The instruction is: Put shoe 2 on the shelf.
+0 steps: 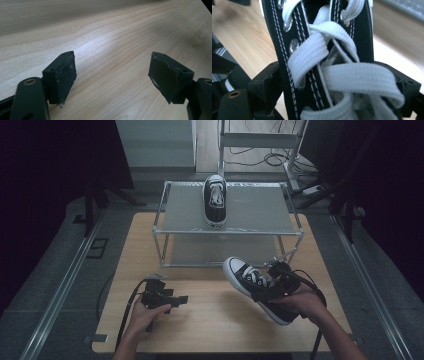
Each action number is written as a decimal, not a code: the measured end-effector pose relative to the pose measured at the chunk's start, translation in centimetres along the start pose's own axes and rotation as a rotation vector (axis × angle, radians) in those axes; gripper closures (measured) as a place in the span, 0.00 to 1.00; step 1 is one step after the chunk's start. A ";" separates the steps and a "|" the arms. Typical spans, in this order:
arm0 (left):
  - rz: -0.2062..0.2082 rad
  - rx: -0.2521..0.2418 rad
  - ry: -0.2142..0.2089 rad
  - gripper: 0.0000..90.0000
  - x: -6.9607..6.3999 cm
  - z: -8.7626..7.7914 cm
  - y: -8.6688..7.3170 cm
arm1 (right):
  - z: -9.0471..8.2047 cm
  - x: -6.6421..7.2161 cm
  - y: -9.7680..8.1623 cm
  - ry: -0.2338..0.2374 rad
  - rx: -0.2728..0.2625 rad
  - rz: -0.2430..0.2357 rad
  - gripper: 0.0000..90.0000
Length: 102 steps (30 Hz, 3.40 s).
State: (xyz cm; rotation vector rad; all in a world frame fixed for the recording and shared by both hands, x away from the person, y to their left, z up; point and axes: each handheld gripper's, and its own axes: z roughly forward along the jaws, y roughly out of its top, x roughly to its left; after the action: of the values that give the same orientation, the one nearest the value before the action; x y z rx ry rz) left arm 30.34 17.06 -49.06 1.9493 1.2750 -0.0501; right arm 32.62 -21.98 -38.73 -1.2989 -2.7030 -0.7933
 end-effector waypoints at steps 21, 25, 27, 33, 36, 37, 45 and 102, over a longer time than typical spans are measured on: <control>-0.006 -0.001 -0.005 0.25 0.2 0.0 -0.1 | -2.9 1.4 2.9 0.017 -0.051 -0.030 0.16; -0.011 -0.003 -0.005 0.25 0.3 0.0 -0.1 | -3.6 1.6 3.5 0.008 -0.058 -0.028 0.16; -0.012 -0.003 -0.006 0.25 0.4 0.0 -0.1 | -4.0 1.7 3.8 0.010 -0.063 -0.030 0.16; -0.015 -0.004 -0.007 0.25 0.4 -0.1 -0.1 | -5.3 2.1 4.7 0.020 -0.081 -0.027 0.16; -0.016 -0.005 -0.007 0.25 0.4 -0.1 -0.1 | -5.9 2.1 5.1 0.022 -0.091 -0.026 0.16; -0.018 -0.005 -0.009 0.25 0.5 -0.1 -0.1 | -6.1 2.1 5.3 0.021 -0.095 -0.025 0.16; -0.017 0.002 -0.014 0.25 0.6 0.0 -0.1 | -7.1 1.6 6.3 0.025 -0.111 -0.004 0.16; -0.033 -0.004 -0.026 0.25 1.2 -0.4 -0.2 | -7.4 -3.3 16.3 -0.063 -0.164 0.252 0.16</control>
State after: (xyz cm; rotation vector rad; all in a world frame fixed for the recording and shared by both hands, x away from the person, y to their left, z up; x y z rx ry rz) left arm 30.59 18.20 -49.44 1.9188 1.2892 -0.0892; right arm 45.45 -19.29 -26.16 -1.6836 -2.4923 -0.9738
